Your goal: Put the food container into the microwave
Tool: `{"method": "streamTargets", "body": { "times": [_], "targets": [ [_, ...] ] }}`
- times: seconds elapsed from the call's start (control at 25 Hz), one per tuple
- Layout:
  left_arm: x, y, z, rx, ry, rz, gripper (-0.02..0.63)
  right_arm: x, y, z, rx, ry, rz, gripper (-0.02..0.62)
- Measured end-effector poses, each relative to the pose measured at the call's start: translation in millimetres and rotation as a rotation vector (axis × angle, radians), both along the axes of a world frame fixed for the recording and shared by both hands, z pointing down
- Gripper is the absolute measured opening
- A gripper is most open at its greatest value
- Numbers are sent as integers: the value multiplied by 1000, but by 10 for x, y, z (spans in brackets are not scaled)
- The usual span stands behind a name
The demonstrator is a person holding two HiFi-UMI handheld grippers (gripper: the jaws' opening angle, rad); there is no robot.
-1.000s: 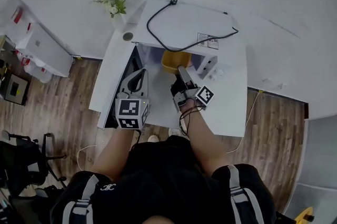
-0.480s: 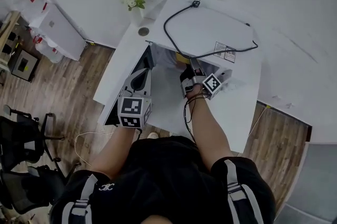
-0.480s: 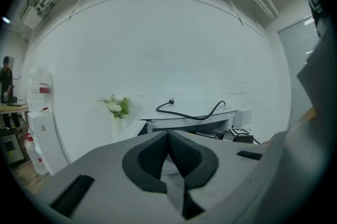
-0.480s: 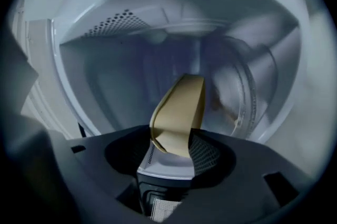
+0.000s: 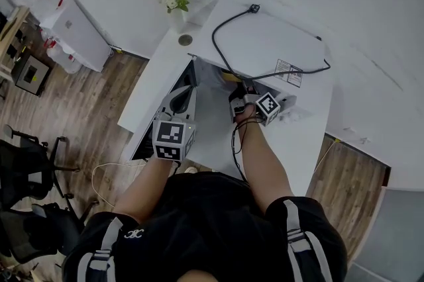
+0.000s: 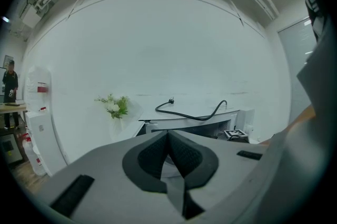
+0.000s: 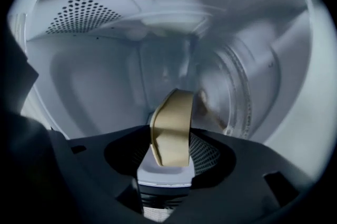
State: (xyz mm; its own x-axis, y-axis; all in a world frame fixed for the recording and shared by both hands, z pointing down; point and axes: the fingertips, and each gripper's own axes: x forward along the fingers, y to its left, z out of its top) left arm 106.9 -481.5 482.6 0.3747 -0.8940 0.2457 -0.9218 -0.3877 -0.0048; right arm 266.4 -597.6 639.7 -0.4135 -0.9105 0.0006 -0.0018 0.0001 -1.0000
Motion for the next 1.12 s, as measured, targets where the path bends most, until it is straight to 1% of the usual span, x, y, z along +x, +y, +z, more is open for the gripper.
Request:
{"method": "streamTargets", "body": {
  "times": [0.08, 0.16, 0.28, 0.36, 0.48, 0.64, 0.72, 0.8, 0.96, 1.12],
  "targets": [
    [18, -23, 20, -4, 3, 9, 11, -4, 13, 36, -34, 33, -5, 239],
    [35, -48, 39, -9, 7, 17, 11, -22, 23, 75, -69, 88, -17, 239],
    [71, -59, 50, -11, 13, 32, 11, -29, 63, 160, -129, 197, -27, 233],
    [92, -55, 51, -10, 17, 41, 11, -20, 95, 191, -150, 271, -31, 238],
    [91, -47, 52, -11, 20, 52, 11, -30, 129, 163, -146, 344, -40, 255],
    [76, -25, 55, -16, 31, 59, 11, -57, 194, 67, -113, 374, -51, 253],
    [88, -13, 61, -21, 40, 67, 11, -58, 262, 7, -92, 409, -59, 243],
    [110, -3, 73, -27, 48, 78, 11, -48, 347, -54, -67, 482, -66, 167],
    [213, 47, 91, -35, 57, 113, 11, 27, 559, -219, -6, 673, -51, 8],
    [365, 127, 91, -35, 60, 160, 11, 101, 786, -470, 84, 801, -22, 6]
  ]
}}
